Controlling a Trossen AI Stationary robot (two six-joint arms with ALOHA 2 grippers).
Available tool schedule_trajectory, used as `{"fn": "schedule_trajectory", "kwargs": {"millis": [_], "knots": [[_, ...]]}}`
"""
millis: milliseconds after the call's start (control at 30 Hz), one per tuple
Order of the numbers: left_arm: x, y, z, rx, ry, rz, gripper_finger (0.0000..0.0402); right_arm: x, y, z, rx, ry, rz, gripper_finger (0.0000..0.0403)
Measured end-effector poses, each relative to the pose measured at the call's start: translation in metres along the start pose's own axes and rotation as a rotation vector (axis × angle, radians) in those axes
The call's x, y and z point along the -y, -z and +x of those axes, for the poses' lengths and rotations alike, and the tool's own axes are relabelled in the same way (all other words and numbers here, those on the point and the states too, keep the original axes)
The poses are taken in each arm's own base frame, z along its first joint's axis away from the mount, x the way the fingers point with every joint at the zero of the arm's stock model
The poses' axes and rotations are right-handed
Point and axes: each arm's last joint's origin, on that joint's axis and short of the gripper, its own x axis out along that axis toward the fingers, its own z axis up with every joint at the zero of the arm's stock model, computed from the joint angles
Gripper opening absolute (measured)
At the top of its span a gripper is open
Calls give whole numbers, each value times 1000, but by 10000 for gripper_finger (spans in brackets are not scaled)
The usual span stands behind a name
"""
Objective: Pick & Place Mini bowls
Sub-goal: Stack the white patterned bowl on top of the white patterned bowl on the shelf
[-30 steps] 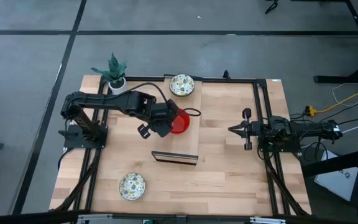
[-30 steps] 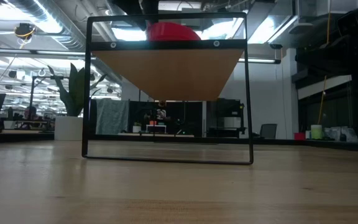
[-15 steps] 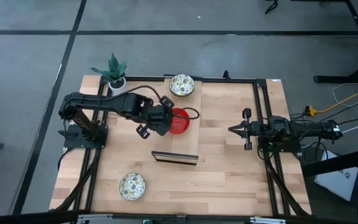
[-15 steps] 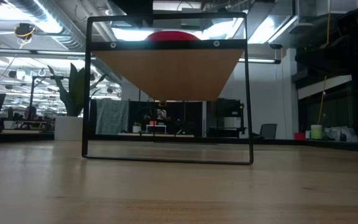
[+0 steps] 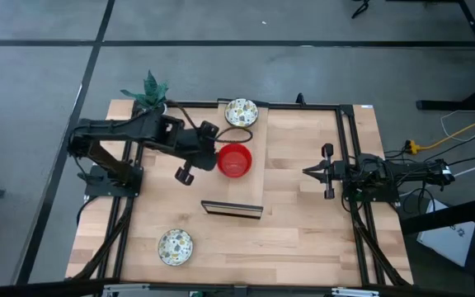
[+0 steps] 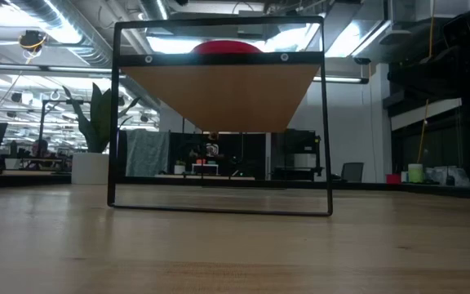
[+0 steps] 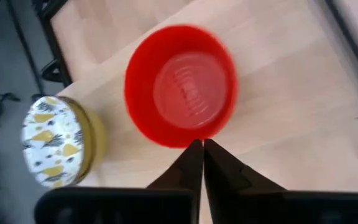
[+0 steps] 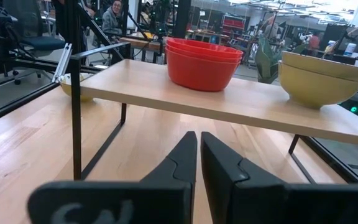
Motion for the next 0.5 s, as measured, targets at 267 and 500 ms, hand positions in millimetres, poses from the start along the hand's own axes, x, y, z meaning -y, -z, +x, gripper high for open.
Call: {"fn": "schedule_trajectory", "kwargs": {"millis": [267,500], "knots": [[12,3,-24,82,33,-60,2,0,0,0,0,0,0,26],[32,-2,-32,88,83,-81,2,0,0,0,0,1,0,26]]}}
